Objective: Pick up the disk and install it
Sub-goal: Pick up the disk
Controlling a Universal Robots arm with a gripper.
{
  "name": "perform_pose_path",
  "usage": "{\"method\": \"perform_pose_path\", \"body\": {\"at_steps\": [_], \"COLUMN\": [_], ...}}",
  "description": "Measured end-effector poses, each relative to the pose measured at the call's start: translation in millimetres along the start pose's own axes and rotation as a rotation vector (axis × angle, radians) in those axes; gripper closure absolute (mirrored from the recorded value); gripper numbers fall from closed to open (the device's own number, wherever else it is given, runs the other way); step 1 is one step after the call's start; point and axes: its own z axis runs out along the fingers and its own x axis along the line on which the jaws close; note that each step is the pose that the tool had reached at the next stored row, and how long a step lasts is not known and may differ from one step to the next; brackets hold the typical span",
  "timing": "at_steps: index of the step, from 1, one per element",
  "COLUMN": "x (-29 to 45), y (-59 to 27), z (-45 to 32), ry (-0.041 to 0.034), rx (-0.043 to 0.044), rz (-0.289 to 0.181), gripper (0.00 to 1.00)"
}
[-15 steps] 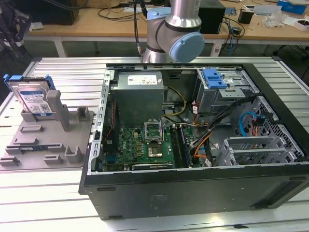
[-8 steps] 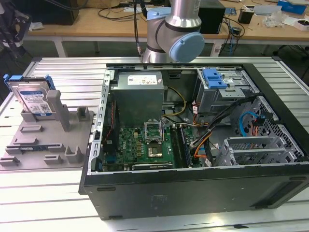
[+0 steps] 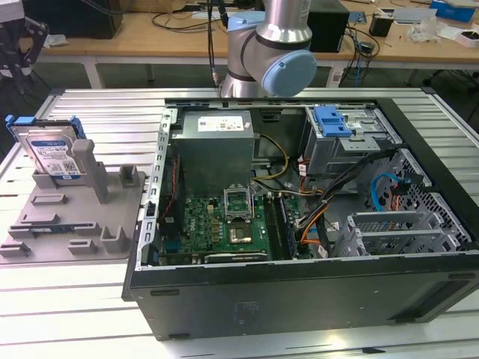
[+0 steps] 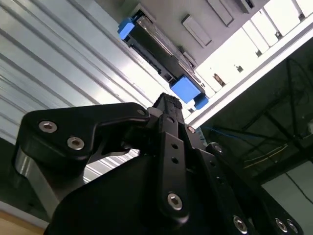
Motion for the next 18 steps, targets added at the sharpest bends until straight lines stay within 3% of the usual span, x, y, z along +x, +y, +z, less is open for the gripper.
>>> {"method": "perform_pose_path", "body": {"at_steps": [3,7,13,18], "x": [0.1,0.3,0.6,0.6], "y": [0.0,0.1,0.2,0.1], "z": [0.7,1.5,2.2,3.2], "ry": [0.0044,0.0106,0.0178,0.0199], "rx": [0.0099,0.0211,0.0336,0.0374], "rz": [-0.059,-0.135,-0.196,-0.315], "gripper": [0.83,0.58,0.58,0.58]}}
